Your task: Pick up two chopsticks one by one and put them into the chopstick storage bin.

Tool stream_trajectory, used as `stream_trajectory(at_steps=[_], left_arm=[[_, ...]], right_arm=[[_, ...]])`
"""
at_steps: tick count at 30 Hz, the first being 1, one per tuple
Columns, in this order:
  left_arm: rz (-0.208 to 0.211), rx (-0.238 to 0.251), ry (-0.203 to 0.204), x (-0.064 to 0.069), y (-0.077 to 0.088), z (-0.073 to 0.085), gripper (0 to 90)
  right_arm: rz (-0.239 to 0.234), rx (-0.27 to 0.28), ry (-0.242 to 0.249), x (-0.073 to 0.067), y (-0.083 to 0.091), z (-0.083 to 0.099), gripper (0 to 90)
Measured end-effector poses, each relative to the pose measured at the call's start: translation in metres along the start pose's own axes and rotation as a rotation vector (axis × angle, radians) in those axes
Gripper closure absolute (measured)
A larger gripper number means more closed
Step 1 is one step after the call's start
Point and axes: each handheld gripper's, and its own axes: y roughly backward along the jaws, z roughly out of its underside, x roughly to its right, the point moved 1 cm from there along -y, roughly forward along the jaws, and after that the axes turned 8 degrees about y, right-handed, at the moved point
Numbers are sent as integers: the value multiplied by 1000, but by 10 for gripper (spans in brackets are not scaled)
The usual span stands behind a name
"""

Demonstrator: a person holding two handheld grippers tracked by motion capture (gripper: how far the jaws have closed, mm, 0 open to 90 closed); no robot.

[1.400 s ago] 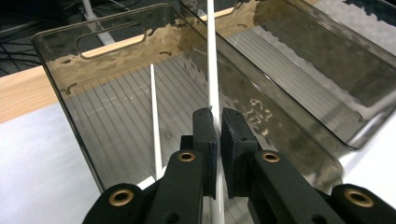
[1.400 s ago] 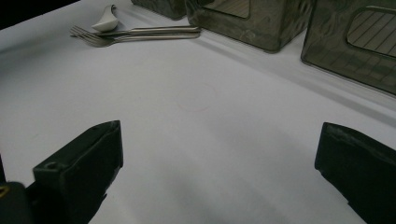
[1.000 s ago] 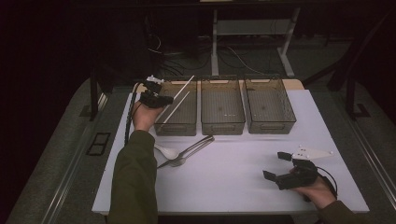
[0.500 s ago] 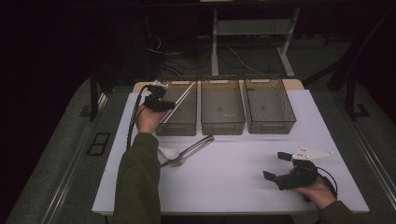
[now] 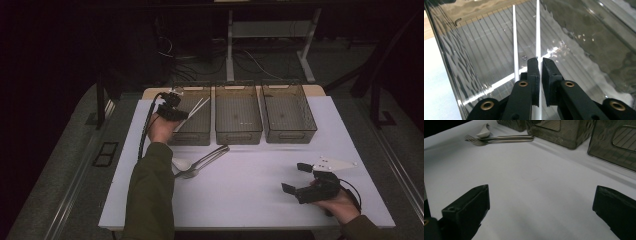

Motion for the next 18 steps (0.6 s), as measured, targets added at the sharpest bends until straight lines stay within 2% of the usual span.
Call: stream_trajectory(at_steps=[6, 12, 18], left_arm=[[12, 27, -4, 2, 6, -2, 771], [64, 53, -32, 10, 20, -4, 693], [129, 116, -57, 20, 36, -4, 625]], right_arm=[[2, 1, 1, 0, 0, 0, 10], [1, -1, -4, 0, 0, 0, 10], [3, 1, 1, 0, 0, 0, 10]])
